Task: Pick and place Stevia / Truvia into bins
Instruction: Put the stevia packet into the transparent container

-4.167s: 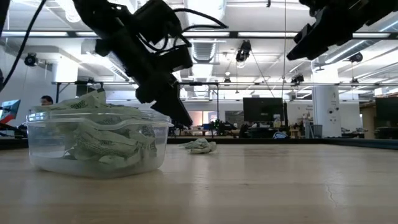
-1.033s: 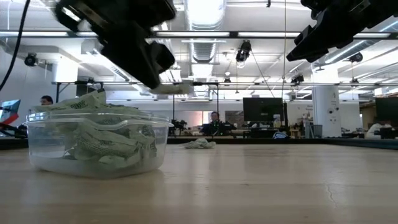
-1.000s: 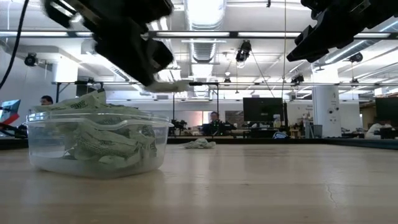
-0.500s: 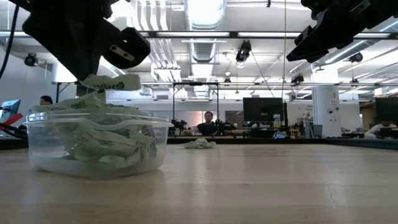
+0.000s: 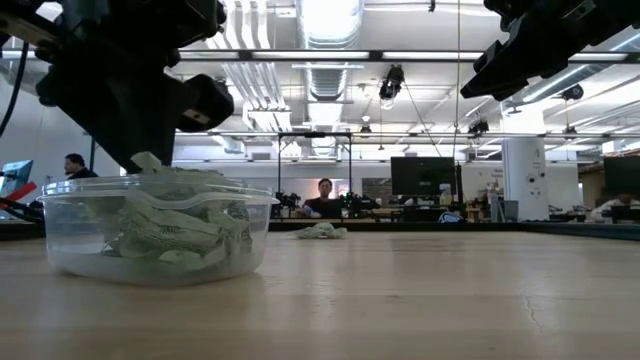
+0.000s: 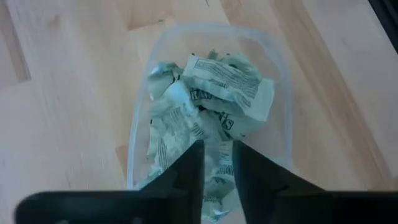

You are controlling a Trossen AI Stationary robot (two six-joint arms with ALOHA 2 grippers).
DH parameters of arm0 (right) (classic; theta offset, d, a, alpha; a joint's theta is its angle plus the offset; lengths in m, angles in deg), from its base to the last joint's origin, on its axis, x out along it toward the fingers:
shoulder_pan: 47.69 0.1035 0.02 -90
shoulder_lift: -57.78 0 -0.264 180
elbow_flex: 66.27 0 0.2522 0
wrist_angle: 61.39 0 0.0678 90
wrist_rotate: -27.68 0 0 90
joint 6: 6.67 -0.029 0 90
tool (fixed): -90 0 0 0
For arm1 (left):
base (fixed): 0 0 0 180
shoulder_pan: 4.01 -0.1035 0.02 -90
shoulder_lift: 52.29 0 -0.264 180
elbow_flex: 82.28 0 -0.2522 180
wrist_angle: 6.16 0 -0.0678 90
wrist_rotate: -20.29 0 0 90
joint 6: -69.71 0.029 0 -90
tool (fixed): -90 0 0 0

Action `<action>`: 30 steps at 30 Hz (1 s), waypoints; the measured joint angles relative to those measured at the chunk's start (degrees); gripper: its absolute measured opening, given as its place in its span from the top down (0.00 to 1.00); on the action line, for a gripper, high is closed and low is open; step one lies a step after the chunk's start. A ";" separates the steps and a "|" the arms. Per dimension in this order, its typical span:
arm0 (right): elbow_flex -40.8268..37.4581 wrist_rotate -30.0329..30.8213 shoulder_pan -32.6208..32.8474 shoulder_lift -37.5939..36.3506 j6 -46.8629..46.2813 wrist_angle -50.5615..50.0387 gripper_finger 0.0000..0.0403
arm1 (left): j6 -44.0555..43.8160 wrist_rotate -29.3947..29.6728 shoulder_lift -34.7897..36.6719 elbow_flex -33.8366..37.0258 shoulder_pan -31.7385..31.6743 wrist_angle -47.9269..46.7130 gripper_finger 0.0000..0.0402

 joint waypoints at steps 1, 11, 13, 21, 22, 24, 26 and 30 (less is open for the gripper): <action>-0.01 -0.03 0.00 0.00 0.00 0.03 0.81 | 0.00 0.00 0.00 -0.05 0.00 0.05 0.82; -0.53 -0.02 0.02 -0.02 0.00 0.40 0.81 | 0.02 -0.19 2.02 -0.15 -0.04 -0.42 0.71; -0.55 -0.02 0.00 -0.02 0.00 0.54 0.81 | -0.04 -0.20 3.11 -0.15 -0.04 -0.91 0.71; -0.63 0.36 0.00 -0.02 0.00 0.65 0.81 | 1.95 17.19 7.32 -0.05 -0.12 2.84 0.71; -0.63 0.40 -0.02 -0.02 0.00 0.79 0.81 | 3.77 21.77 7.24 0.00 -0.39 4.64 0.71; -0.63 0.42 -0.02 -0.02 0.00 1.13 0.81 | 7.35 32.53 6.20 0.00 -1.18 9.89 0.71; -0.63 0.42 0.00 -0.02 0.02 1.67 0.81 | 9.39 42.95 4.63 0.04 -2.64 13.05 0.71; -0.74 0.46 -0.02 -0.04 0.31 2.47 0.81 | 12.19 47.36 1.59 -0.15 -8.23 15.84 0.71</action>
